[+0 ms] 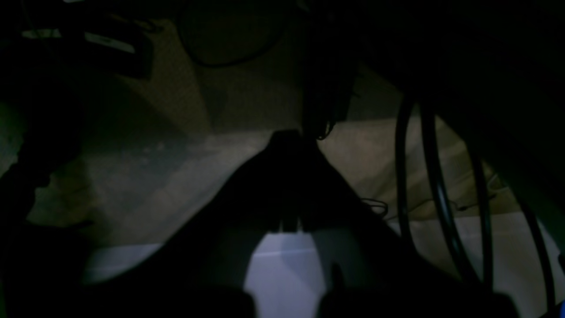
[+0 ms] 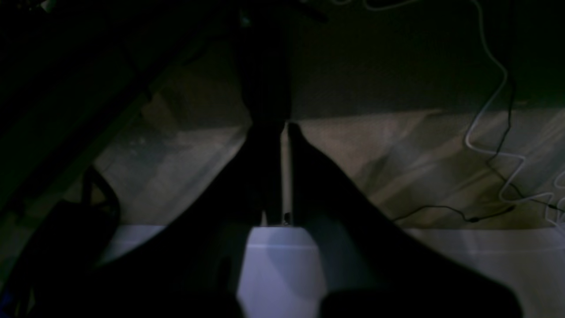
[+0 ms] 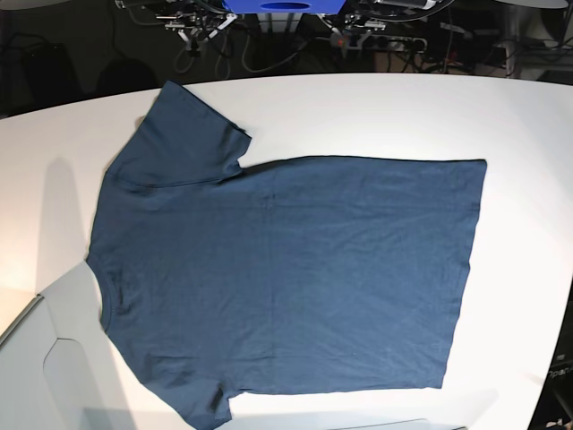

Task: Fold the T-shirt properly

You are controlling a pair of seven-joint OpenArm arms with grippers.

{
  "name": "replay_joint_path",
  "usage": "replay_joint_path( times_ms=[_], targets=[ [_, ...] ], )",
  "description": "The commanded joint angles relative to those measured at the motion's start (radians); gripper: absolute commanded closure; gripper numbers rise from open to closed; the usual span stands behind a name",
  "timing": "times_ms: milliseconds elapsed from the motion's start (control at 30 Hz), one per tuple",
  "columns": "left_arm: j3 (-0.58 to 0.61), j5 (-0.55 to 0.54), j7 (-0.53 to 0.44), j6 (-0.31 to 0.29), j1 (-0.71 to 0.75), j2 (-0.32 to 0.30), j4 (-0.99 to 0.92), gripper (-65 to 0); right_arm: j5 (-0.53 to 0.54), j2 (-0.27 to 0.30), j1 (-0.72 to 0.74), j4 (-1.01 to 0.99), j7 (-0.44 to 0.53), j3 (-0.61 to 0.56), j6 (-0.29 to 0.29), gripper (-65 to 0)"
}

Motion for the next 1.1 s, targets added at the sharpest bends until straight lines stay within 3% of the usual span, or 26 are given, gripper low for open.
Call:
replay_joint_path(
  times_ms=[0, 1067],
  targets=[
    [0.001, 0.003, -0.003, 0.006, 0.002, -0.01, 0.001, -0.2, 0.004, -0.003, -0.004, -0.001, -0.007, 0.0, 0.027, 0.0],
    [0.001, 0.001, -0.003, 0.006, 0.062, -0.03, 0.004, -0.2, 0.003, 0.001, -0.006, -0.001, -0.007, -0.001, 0.027, 0.0]
  ],
)
